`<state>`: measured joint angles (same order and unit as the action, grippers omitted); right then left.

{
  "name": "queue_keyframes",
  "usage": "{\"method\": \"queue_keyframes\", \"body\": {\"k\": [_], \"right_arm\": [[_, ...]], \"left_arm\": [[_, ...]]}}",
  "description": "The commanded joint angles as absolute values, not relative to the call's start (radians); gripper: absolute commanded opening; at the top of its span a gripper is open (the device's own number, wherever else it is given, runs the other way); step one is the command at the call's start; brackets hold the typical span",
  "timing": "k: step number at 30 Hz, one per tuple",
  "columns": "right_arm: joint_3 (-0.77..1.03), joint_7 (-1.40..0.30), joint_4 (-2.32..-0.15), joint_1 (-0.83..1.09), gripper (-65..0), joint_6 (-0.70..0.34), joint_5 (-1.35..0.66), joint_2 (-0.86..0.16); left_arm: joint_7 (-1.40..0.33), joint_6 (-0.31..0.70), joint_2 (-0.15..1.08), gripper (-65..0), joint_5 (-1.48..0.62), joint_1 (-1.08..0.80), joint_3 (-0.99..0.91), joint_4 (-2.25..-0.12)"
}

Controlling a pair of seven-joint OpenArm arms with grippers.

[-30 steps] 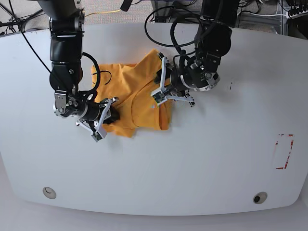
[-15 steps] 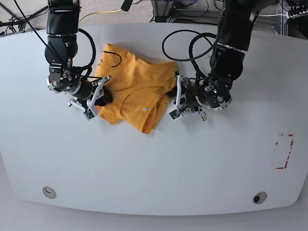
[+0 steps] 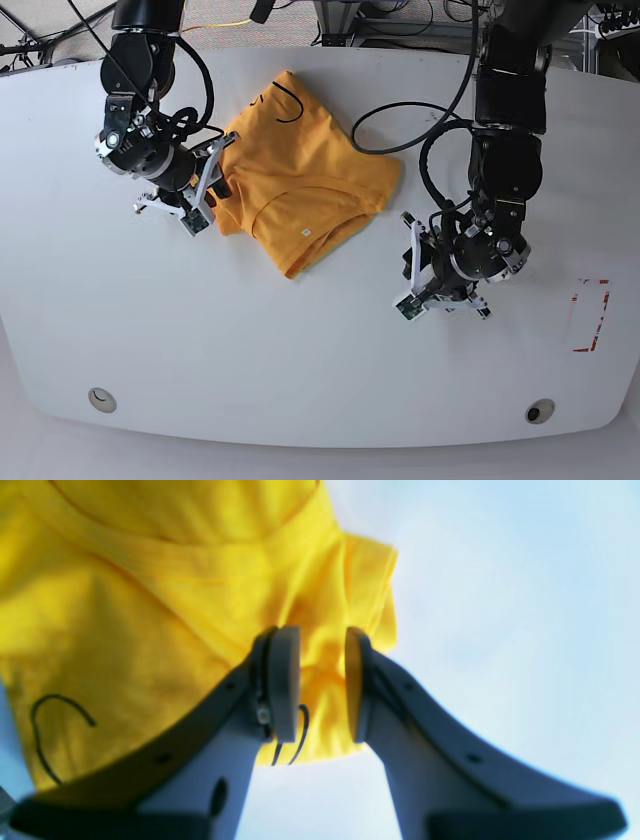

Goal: Fold the T-shirt properly
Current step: 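Grasp the folded shirt with both grippers and flatten it, then grasp the folded shirt with the left gripper and drag it toward the red rectangle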

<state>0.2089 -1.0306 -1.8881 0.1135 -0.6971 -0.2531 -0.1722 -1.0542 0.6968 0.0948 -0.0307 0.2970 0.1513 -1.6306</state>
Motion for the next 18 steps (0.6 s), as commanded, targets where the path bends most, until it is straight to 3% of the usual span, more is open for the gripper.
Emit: {"method": "queue_keyframes", "body": {"k": [1,6,18], "right_arm": [[0.251,-1.026,-1.922,0.113,-50.4,-0.698,-0.262,-0.182],[0.260,-1.024,-1.879,0.113,-50.4,-0.698,-0.260,-0.219],[0.257,-0.946,-1.684,0.102,-50.4,-0.698,-0.260,-0.222]], "left_arm": [[-1.067,0.698,0.070,-47.4,-0.045,0.272,0.151,-1.741],[-1.070,0.698,0.005,-47.4,-0.042,0.124,0.153,-1.874],[-1.064,0.698,-0.033,-47.2,-0.038,-0.047,0.272,-1.822]]}}
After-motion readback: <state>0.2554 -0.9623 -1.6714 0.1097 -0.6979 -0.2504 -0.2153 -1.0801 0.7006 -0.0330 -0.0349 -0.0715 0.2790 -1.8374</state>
